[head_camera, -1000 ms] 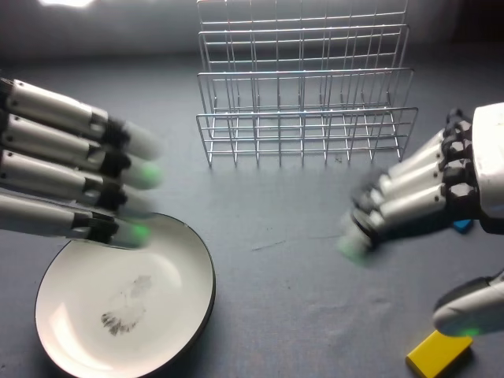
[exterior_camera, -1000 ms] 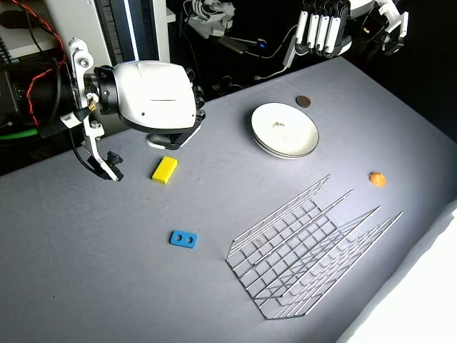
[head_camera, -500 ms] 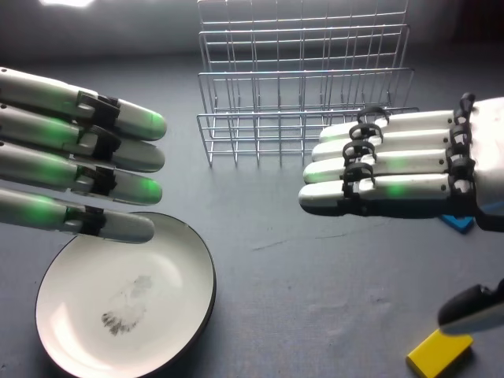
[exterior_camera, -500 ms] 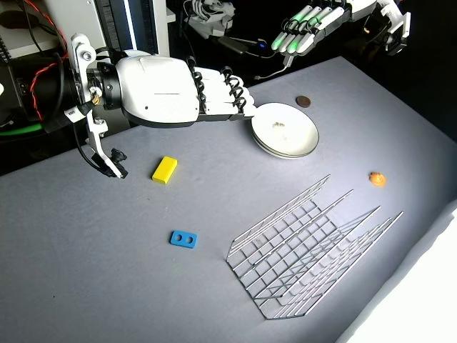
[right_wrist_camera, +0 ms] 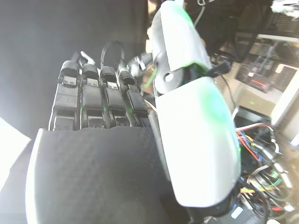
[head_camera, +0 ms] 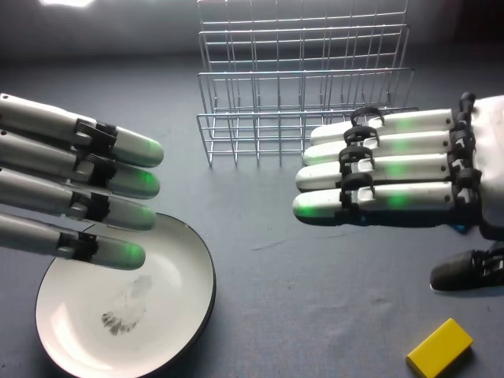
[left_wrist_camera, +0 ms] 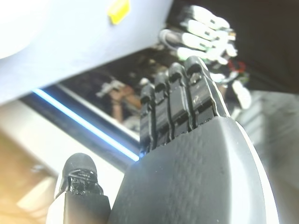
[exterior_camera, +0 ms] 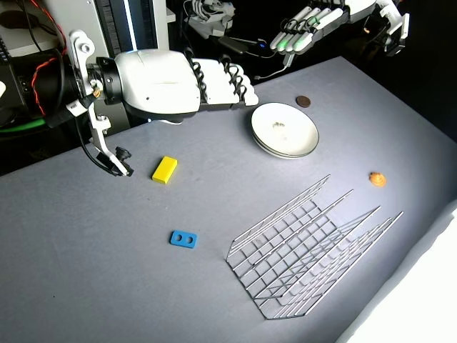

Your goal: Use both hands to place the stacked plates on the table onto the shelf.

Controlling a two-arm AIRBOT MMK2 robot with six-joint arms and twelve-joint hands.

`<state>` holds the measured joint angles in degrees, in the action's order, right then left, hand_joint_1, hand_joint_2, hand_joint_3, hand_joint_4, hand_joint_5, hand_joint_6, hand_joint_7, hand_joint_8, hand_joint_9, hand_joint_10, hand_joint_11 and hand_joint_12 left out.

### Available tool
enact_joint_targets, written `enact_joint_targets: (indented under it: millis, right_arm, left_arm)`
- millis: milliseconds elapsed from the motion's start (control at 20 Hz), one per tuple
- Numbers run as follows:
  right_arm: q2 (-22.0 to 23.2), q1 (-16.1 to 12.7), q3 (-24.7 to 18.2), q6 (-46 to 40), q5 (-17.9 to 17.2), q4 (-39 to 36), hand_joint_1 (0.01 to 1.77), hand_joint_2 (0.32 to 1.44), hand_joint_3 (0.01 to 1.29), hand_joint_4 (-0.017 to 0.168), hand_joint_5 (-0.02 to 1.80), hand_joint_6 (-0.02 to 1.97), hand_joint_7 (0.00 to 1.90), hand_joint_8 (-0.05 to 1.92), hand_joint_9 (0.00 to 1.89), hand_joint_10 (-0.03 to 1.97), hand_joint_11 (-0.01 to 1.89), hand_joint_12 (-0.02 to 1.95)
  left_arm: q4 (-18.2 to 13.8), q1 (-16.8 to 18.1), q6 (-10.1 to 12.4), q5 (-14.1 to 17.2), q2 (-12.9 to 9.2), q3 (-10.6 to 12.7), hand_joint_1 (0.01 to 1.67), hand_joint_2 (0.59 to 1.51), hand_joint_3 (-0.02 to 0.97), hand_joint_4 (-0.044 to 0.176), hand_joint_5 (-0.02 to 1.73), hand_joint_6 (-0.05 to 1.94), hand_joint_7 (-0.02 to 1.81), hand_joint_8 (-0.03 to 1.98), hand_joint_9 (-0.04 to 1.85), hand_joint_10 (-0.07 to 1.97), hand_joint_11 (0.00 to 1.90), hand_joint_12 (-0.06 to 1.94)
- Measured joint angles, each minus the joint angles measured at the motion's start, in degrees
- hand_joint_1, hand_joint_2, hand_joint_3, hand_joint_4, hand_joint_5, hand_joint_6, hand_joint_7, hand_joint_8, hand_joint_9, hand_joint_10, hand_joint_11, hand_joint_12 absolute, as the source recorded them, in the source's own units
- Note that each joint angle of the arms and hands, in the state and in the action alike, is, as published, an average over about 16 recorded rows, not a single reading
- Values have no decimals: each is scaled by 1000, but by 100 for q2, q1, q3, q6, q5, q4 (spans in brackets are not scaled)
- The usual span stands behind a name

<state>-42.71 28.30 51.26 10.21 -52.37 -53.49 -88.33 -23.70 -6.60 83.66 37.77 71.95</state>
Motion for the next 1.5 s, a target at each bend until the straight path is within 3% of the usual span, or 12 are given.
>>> enact_joint_targets:
  millis: [350, 700, 1150, 1500]
  right_arm:
    - [-62, 19, -25, 229, -98, 22, 1181, 1091, 15, 1, 21, 31, 14, 27, 20, 5, 21, -8]
    - [-137, 27, -50, 348, -84, 26, 1119, 1077, 15, 2, 21, 31, 20, 27, 18, 6, 21, -8]
    - [-203, 64, -57, 525, -66, 26, 1063, 1038, 16, 2, 21, 31, 23, 26, 17, 5, 21, -8]
    - [-220, 86, -57, 598, -46, 29, 1068, 1028, 15, 2, 21, 31, 22, 26, 16, 5, 21, -8]
  left_arm:
    - [-668, -142, 242, -165, 4, 26, 22, 1145, 7, 0, 247, -2, 246, 13, 214, 5, 115, 143]
    - [-1130, -678, 320, -790, 69, 7, 24, 1148, 10, 0, 240, -2, 238, 18, 209, 5, 110, 154]
    - [-808, -1806, 351, -2105, 293, 16, 25, 1147, 11, 0, 246, -3, 232, 18, 192, 5, 86, 155]
    - [-456, -2481, 351, -2680, 475, 199, 25, 1140, 11, -1, 255, -6, 235, 17, 189, 5, 78, 153]
